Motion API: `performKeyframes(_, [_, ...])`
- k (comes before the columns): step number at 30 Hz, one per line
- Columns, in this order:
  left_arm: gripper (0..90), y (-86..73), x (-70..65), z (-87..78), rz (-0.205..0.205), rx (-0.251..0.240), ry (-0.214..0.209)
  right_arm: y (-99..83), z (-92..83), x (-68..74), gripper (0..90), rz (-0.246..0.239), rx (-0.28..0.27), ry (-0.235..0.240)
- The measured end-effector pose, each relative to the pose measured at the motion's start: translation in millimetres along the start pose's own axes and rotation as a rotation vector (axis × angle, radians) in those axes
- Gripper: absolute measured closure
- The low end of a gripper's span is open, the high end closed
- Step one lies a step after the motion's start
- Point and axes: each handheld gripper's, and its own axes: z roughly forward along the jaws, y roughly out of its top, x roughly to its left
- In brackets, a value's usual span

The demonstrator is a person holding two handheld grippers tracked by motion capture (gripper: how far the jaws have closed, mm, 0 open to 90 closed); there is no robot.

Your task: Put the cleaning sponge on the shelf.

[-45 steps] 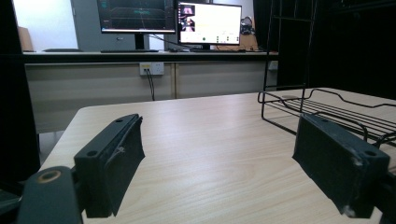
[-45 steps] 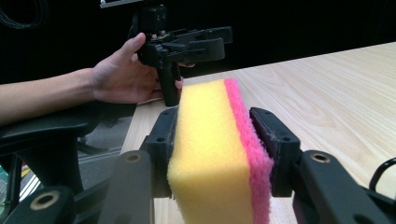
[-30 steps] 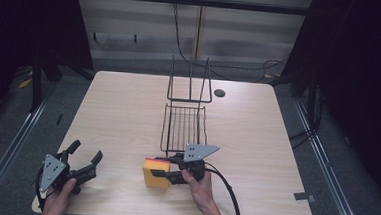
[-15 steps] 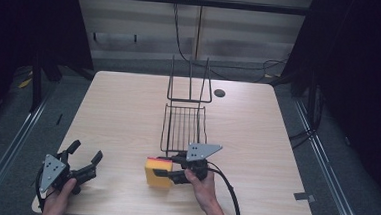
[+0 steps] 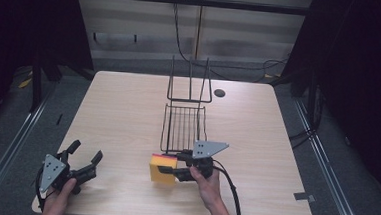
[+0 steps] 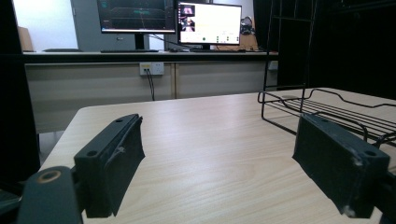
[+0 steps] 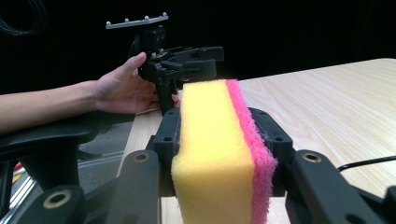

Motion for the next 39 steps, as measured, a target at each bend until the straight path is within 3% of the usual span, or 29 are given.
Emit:
performKeyframes(24, [15.6, 0.1, 0.2, -0.2, 0.003, 0.003, 0.000, 25.8, -30.6, -13.8, 59.4, -0.022, -0.014, -0.042])
performKeyframes(39, [15.6, 0.0, 0.1, -0.1, 0.002, 0.001, 0.000, 42.1, -40.3, -31.5, 59.4, -0.029, 0.019, -0.075])
